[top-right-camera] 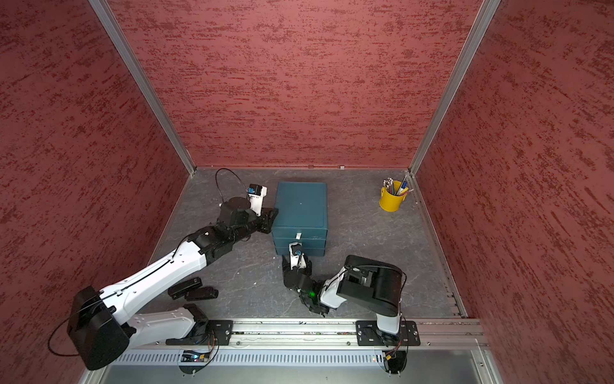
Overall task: Place the umbrella in the drawer by color
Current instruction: Close the drawer in the storage box, then reset both arms
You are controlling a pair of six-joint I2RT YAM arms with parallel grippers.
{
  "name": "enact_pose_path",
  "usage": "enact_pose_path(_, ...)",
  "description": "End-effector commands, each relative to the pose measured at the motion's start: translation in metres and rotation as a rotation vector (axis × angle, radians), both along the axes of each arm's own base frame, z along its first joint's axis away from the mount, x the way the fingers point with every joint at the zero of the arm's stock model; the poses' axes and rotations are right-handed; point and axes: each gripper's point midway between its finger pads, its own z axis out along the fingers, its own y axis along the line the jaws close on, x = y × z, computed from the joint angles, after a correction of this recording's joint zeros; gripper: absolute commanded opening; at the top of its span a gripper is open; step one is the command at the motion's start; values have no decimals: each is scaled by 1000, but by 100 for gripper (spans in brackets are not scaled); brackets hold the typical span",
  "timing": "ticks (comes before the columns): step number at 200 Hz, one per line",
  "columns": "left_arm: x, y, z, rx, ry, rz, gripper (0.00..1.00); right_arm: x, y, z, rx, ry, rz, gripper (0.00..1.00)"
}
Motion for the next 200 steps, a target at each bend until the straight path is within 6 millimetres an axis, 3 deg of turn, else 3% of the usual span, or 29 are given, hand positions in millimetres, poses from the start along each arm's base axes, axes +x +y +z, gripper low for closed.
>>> enact_pose_path(1, -44, 1, -81, 143, 266, -99, 0, 3, -4, 8, 42, 64, -3, 55)
enact_pose_path(17, -41, 5, -78, 124, 271, -59, 0, -9, -12, 14, 40, 98, 5, 53)
enact_pose_path(43, -36, 9, -66, 82, 256, -27, 11, -39, -29, 32, -28, 106, 18, 52)
enact_pose_path(73, -26, 16, -46, 65, 234, 7, 32, -69, -56, 79, -77, 83, 48, 59)
enact_pose_path(102, -22, 20, -3, 19, 147, 18, 49, -79, -88, 139, -104, 73, 69, 63)
enact_pose_path(122, -22, 28, 37, -27, 52, 35, 61, -72, -118, 184, -133, 39, 4, 79)
enact_pose_path(145, -19, 47, 77, -58, -51, 71, 69, -55, -144, 220, -194, 19, -81, 94)
enact_pose_path(164, -15, 78, 108, -95, -134, 174, 78, -33, -161, 236, -234, -23, -167, 98)
enact_pose_path(185, -12, 129, 129, -102, -251, 374, 99, -5, -183, 252, -218, -44, -287, 98)
enact_pose_path(200, -15, 162, 134, -80, -329, 504, 100, 17, -196, 264, -156, -28, -322, 98)
